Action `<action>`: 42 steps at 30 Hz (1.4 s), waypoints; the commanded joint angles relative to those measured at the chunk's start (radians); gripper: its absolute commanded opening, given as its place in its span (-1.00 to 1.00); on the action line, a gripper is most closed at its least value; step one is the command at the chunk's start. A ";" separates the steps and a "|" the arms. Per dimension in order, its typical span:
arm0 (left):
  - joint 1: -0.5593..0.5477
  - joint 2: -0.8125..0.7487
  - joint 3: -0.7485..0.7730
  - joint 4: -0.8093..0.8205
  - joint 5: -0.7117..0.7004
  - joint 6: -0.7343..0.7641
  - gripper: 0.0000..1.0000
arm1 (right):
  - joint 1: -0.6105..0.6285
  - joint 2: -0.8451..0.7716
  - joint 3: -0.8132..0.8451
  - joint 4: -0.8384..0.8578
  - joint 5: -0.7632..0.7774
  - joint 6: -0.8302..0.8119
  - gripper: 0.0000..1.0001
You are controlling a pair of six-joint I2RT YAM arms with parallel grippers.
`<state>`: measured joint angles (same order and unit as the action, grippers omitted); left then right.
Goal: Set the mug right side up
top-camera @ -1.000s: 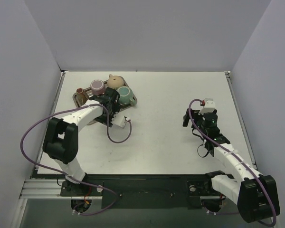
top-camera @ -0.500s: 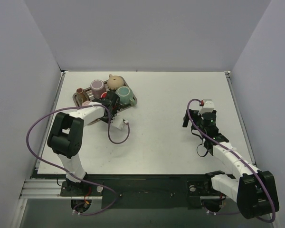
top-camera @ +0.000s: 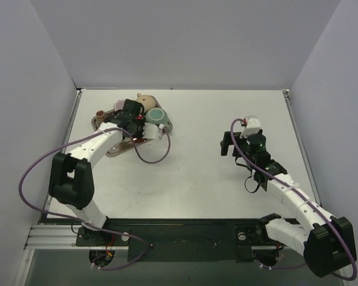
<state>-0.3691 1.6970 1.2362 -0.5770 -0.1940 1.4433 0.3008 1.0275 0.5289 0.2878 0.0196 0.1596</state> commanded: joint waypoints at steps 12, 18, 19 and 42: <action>0.148 -0.344 0.247 0.088 0.951 -1.142 -1.00 | 0.342 0.210 0.457 0.145 -0.466 0.187 0.96; 0.145 -0.399 0.198 0.181 1.197 -1.348 -1.00 | 0.353 0.253 0.507 0.235 -0.569 0.254 0.95; 0.145 -0.399 0.195 0.192 1.223 -1.360 -1.00 | 0.353 0.262 0.503 0.255 -0.586 0.271 0.93; 0.133 -0.301 0.143 0.190 0.735 -1.168 0.82 | 0.322 0.382 0.686 -0.474 -0.025 0.069 -1.00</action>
<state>-0.2329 1.3701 1.3594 -0.3096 0.8719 0.0364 0.6598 1.4403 1.0767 0.3614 -0.4847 0.5392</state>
